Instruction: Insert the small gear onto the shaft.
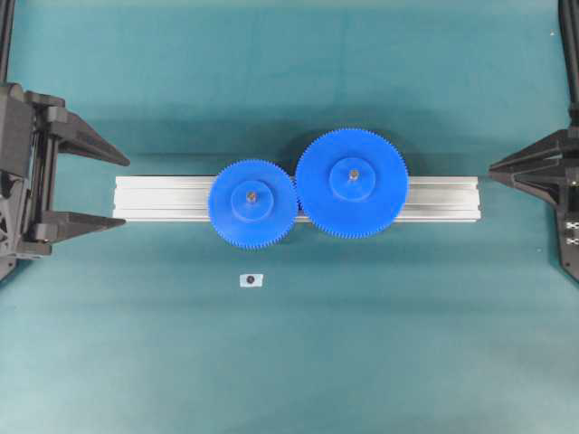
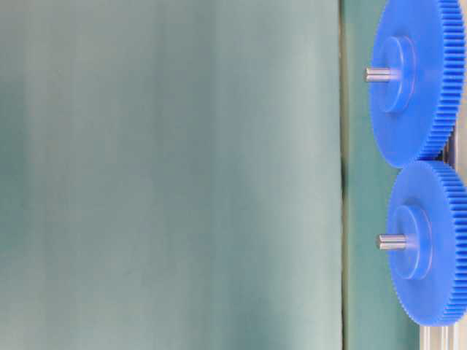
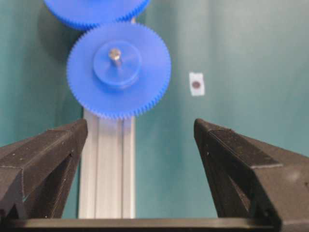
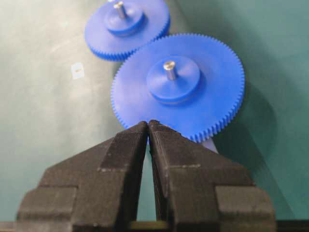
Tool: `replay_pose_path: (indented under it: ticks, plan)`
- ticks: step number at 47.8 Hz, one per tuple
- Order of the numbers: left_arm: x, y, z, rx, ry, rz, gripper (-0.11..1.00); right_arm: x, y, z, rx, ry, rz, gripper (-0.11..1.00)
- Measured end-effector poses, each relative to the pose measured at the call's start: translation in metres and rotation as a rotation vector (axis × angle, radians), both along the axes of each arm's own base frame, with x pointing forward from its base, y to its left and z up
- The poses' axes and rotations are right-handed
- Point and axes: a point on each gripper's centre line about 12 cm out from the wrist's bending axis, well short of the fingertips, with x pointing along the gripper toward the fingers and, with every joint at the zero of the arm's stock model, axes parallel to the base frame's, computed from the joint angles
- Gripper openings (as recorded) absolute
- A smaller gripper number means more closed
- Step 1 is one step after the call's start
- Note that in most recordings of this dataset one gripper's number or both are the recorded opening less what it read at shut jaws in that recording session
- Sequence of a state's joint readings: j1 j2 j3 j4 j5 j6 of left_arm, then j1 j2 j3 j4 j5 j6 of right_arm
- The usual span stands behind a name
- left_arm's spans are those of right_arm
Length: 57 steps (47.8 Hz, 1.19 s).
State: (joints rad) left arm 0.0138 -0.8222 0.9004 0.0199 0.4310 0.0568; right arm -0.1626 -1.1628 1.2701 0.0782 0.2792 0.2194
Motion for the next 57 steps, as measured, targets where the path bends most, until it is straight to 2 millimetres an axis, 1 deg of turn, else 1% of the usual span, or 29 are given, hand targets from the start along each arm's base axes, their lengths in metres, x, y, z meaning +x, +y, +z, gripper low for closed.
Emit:
replay_pose_path:
  ticks: [22,32,40,57]
  plan:
    - [-0.0001,0.0000,-0.0010,-0.029,-0.014,0.016,0.89,-0.0008,0.0001,-0.0044,0.000,0.011,0.000,0.18]
    - [-0.0004,0.0000,-0.0006,-0.031,-0.016,0.017,0.89,-0.0012,-0.0019,-0.0045,-0.061,0.021,0.007,0.18]
    - [-0.0004,0.0000,-0.0006,-0.033,-0.016,0.018,0.89,-0.0013,-0.0019,-0.0051,-0.069,0.024,0.010,0.18]
    - [0.0010,-0.0001,-0.0011,-0.036,-0.039,0.018,0.89,-0.0054,-0.0032,0.0029,-0.129,-0.022,0.011,0.18]
